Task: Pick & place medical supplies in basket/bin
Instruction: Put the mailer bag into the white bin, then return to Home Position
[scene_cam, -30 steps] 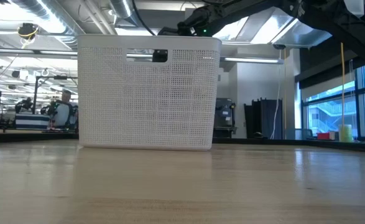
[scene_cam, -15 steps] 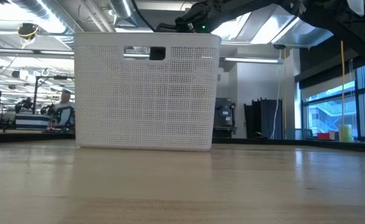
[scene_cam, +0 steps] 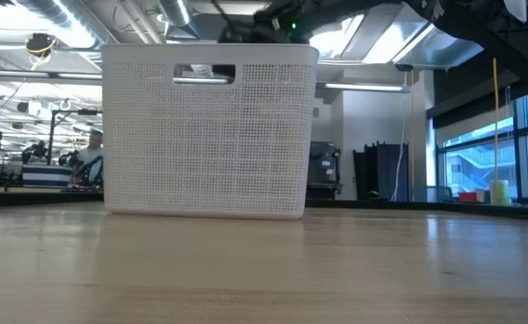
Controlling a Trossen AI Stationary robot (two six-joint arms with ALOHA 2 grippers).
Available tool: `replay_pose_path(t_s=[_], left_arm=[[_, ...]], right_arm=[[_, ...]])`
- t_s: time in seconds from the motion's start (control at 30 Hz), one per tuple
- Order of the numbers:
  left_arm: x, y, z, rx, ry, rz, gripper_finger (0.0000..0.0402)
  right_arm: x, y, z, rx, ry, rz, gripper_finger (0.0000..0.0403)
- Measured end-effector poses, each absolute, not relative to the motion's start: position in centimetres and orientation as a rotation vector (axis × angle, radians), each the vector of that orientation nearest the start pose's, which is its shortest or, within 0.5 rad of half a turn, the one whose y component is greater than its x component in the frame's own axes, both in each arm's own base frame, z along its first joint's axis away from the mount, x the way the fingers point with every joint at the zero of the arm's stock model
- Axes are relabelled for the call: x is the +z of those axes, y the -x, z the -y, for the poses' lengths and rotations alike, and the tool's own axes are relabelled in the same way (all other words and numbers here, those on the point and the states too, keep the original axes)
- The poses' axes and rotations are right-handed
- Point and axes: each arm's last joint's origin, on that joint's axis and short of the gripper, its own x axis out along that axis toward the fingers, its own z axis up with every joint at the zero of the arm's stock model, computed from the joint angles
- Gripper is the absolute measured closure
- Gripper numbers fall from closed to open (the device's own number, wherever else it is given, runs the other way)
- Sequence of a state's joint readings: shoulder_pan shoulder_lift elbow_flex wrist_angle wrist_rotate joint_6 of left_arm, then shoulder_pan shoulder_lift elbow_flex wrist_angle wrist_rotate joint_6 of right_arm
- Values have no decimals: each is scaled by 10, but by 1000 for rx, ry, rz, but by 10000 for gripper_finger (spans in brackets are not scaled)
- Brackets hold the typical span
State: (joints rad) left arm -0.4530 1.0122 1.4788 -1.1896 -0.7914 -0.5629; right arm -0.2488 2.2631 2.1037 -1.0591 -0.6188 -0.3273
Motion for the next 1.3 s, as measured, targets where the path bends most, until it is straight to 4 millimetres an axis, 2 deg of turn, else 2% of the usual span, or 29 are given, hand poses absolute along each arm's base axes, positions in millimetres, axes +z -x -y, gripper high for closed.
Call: replay_pose_path(t_s=[0.23,0.4,0.5,0.6,0.7,0.8,0.9,1.03,1.3], left_arm=[[433,-133,42,471,118,-474,354],[431,-131,41,485,102,-488,354],[432,-127,37,545,109,-457,355],[437,-114,30,582,137,-404,357],[439,-103,25,601,168,-345,356],[427,-94,21,621,215,-277,357],[404,-89,20,617,240,-231,359],[373,-85,19,590,275,-174,359],[321,-61,6,544,333,-51,366]], right_arm=[[281,-467,95,482,-161,-936,72],[326,-464,95,426,-173,-808,72],[360,-448,90,351,-189,-739,72],[396,-424,76,341,-164,-691,72],[426,-400,53,344,-131,-648,72],[447,-374,27,250,-114,-634,72],[452,-348,6,164,-95,-607,72],[442,-309,-10,80,-136,-492,72],[373,-229,-22,24,-210,-234,72]])
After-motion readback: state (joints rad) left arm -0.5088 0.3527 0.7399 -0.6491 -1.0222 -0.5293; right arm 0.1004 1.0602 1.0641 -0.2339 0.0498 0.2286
